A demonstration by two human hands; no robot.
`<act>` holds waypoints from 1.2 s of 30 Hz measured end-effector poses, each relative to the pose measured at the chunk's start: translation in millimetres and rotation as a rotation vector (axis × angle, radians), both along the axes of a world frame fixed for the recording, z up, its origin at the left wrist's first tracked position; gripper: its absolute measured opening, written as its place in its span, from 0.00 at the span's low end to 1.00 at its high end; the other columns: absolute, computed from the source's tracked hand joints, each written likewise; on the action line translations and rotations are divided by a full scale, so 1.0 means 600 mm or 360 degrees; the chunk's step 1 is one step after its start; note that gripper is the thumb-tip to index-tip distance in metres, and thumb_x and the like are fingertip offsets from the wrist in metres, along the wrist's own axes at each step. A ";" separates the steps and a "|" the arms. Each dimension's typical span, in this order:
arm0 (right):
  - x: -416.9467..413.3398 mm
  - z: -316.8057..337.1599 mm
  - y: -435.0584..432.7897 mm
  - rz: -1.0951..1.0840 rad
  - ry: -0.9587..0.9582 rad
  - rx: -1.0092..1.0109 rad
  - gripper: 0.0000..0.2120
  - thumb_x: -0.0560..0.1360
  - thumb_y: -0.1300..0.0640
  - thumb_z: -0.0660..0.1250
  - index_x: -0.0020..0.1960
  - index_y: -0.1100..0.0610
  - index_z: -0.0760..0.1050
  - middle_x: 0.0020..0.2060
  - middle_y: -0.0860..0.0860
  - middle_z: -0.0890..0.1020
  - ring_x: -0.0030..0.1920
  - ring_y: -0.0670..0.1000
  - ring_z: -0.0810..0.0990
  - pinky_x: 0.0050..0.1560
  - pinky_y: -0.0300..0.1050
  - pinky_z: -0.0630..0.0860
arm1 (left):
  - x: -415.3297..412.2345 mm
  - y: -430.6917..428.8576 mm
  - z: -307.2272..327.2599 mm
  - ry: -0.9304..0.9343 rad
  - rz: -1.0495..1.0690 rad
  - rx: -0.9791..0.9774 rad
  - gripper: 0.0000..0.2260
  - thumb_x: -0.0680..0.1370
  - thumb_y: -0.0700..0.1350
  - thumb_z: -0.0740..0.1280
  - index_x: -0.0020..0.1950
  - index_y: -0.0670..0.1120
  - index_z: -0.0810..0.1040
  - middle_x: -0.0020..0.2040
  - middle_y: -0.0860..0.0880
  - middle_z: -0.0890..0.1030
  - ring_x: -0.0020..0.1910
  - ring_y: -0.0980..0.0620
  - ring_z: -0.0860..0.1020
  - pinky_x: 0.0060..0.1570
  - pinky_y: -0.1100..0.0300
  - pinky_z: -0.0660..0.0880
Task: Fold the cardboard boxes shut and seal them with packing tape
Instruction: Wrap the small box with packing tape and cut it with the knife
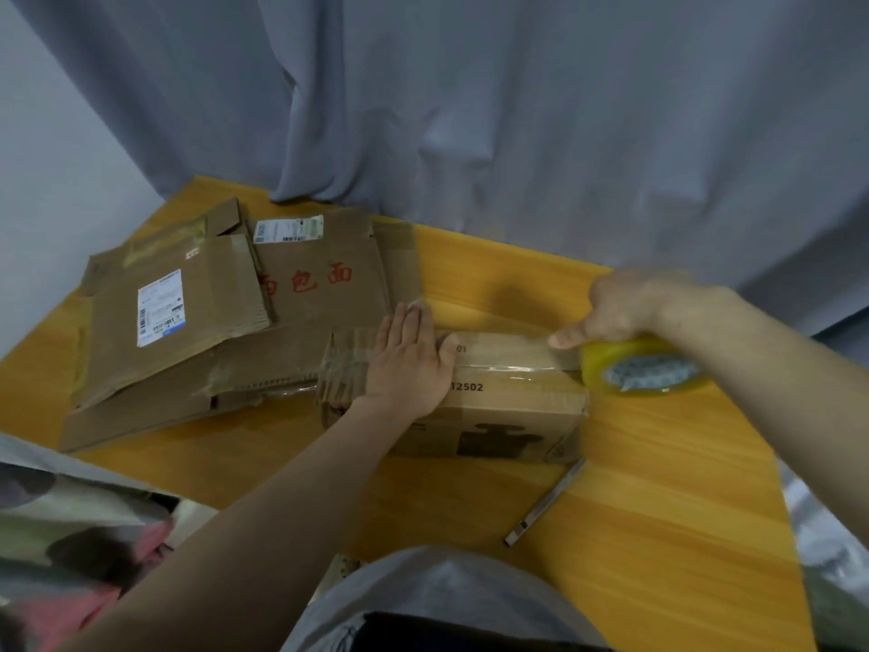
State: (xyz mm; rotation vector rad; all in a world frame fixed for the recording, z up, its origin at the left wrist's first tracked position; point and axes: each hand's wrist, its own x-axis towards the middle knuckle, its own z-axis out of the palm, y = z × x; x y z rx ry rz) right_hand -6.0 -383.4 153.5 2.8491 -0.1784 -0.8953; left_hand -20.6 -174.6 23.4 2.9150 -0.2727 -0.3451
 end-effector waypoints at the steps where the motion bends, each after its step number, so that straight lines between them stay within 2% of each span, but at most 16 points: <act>1: -0.005 -0.009 -0.004 -0.0036 0.0057 -0.0047 0.36 0.67 0.26 0.61 0.57 0.56 0.76 0.61 0.53 0.77 0.60 0.56 0.74 0.52 0.47 0.70 | -0.001 -0.002 0.001 0.0002 -0.0004 0.0012 0.30 0.81 0.58 0.40 0.78 0.42 0.44 0.79 0.44 0.46 0.77 0.48 0.42 0.73 0.54 0.37; 2: -0.010 -0.017 -0.004 -0.0065 0.0080 -0.0060 0.37 0.67 0.26 0.61 0.60 0.56 0.75 0.63 0.52 0.76 0.62 0.56 0.74 0.50 0.47 0.69 | -0.001 -0.004 0.002 0.0001 -0.0008 0.0024 0.31 0.81 0.59 0.41 0.78 0.42 0.44 0.79 0.44 0.46 0.77 0.48 0.42 0.73 0.54 0.37; 7: -0.015 -0.015 0.011 -0.0080 -0.0006 -0.0125 0.34 0.68 0.28 0.63 0.61 0.53 0.75 0.63 0.50 0.76 0.63 0.56 0.74 0.51 0.47 0.70 | 0.006 -0.014 0.019 0.0104 -0.0009 0.0181 0.32 0.81 0.61 0.41 0.78 0.41 0.45 0.79 0.43 0.48 0.77 0.46 0.43 0.73 0.50 0.36; 10: -0.013 -0.014 0.022 -0.0014 -0.0021 -0.0162 0.31 0.69 0.31 0.65 0.62 0.52 0.75 0.63 0.48 0.76 0.64 0.55 0.74 0.49 0.46 0.70 | 0.018 -0.044 0.039 0.0128 -0.0038 0.0371 0.29 0.82 0.56 0.42 0.78 0.39 0.47 0.78 0.40 0.48 0.77 0.43 0.43 0.71 0.44 0.33; 12: -0.013 -0.015 0.027 0.0048 -0.0044 -0.0206 0.29 0.70 0.32 0.66 0.62 0.51 0.75 0.63 0.48 0.76 0.64 0.54 0.74 0.49 0.46 0.70 | 0.017 -0.081 0.041 0.0074 -0.0157 0.0286 0.27 0.83 0.53 0.43 0.78 0.40 0.49 0.78 0.41 0.49 0.77 0.44 0.45 0.73 0.43 0.36; 14: -0.015 -0.020 0.029 0.0092 -0.0048 -0.0249 0.25 0.71 0.34 0.65 0.59 0.50 0.75 0.60 0.48 0.77 0.62 0.53 0.76 0.48 0.44 0.69 | 0.008 -0.113 0.032 0.0056 -0.0226 0.0144 0.28 0.83 0.55 0.41 0.78 0.41 0.49 0.78 0.43 0.51 0.77 0.46 0.47 0.74 0.46 0.39; 16: -0.019 -0.023 0.028 0.0086 -0.0024 -0.0226 0.22 0.72 0.33 0.63 0.51 0.50 0.73 0.53 0.48 0.77 0.59 0.53 0.76 0.47 0.44 0.69 | 0.001 -0.125 0.017 0.0042 -0.0235 0.0125 0.28 0.82 0.57 0.39 0.78 0.43 0.46 0.78 0.44 0.52 0.77 0.47 0.48 0.75 0.48 0.40; 20: -0.021 -0.001 -0.020 -0.0083 -0.0006 0.0132 0.29 0.70 0.28 0.60 0.37 0.56 0.69 0.38 0.47 0.72 0.46 0.54 0.74 0.44 0.44 0.67 | 0.004 -0.115 0.008 0.0001 -0.0221 0.0109 0.28 0.82 0.56 0.39 0.78 0.44 0.46 0.78 0.44 0.55 0.77 0.46 0.51 0.75 0.48 0.42; 23: -0.033 -0.002 -0.074 -0.0261 -0.0148 0.0480 0.28 0.69 0.29 0.61 0.30 0.54 0.69 0.31 0.48 0.72 0.35 0.49 0.73 0.35 0.43 0.66 | 0.002 -0.116 0.008 -0.0004 -0.0234 0.0075 0.27 0.82 0.56 0.39 0.78 0.45 0.47 0.77 0.44 0.55 0.77 0.46 0.50 0.75 0.48 0.42; 25: -0.045 -0.019 -0.089 -0.0280 -0.0220 0.0500 0.29 0.70 0.30 0.62 0.28 0.55 0.67 0.27 0.49 0.70 0.30 0.48 0.70 0.31 0.43 0.64 | -0.002 -0.115 0.007 -0.0005 -0.0224 0.0075 0.27 0.82 0.56 0.39 0.78 0.45 0.47 0.77 0.44 0.55 0.77 0.47 0.50 0.75 0.48 0.41; 27: -0.050 -0.029 -0.097 -0.0210 -0.0247 0.0339 0.30 0.71 0.30 0.61 0.27 0.56 0.67 0.26 0.49 0.70 0.31 0.50 0.71 0.33 0.42 0.65 | -0.001 -0.113 0.007 -0.0002 -0.0216 0.0083 0.27 0.82 0.56 0.39 0.78 0.45 0.47 0.77 0.44 0.55 0.77 0.47 0.50 0.75 0.49 0.41; 29: -0.052 -0.031 -0.104 -0.0153 -0.0249 0.0159 0.31 0.70 0.28 0.59 0.29 0.55 0.69 0.29 0.49 0.71 0.38 0.53 0.72 0.39 0.43 0.67 | -0.002 -0.115 0.006 -0.0001 -0.0224 0.0087 0.27 0.82 0.56 0.39 0.78 0.45 0.46 0.78 0.44 0.55 0.77 0.47 0.50 0.75 0.49 0.41; 31: -0.052 -0.043 -0.114 -0.0189 -0.0223 0.0123 0.30 0.68 0.26 0.58 0.31 0.54 0.69 0.31 0.48 0.71 0.42 0.53 0.72 0.42 0.44 0.67 | -0.003 -0.116 0.005 -0.0003 -0.0231 0.0086 0.27 0.82 0.56 0.39 0.78 0.45 0.46 0.78 0.44 0.54 0.77 0.47 0.50 0.75 0.49 0.41; 33: -0.054 -0.062 -0.119 -0.0241 -0.0179 0.0153 0.30 0.68 0.25 0.58 0.31 0.54 0.70 0.32 0.48 0.72 0.41 0.53 0.73 0.40 0.44 0.66 | -0.002 -0.116 0.005 -0.0004 -0.0230 0.0099 0.27 0.82 0.56 0.39 0.78 0.45 0.46 0.78 0.44 0.54 0.77 0.47 0.49 0.75 0.49 0.41; 36: -0.056 -0.086 -0.125 -0.0318 -0.0139 0.0236 0.31 0.67 0.25 0.59 0.30 0.54 0.67 0.30 0.48 0.70 0.34 0.50 0.70 0.35 0.45 0.65 | -0.003 -0.114 0.006 -0.0021 -0.0244 0.0115 0.27 0.82 0.57 0.39 0.78 0.45 0.46 0.78 0.44 0.54 0.77 0.47 0.49 0.75 0.49 0.40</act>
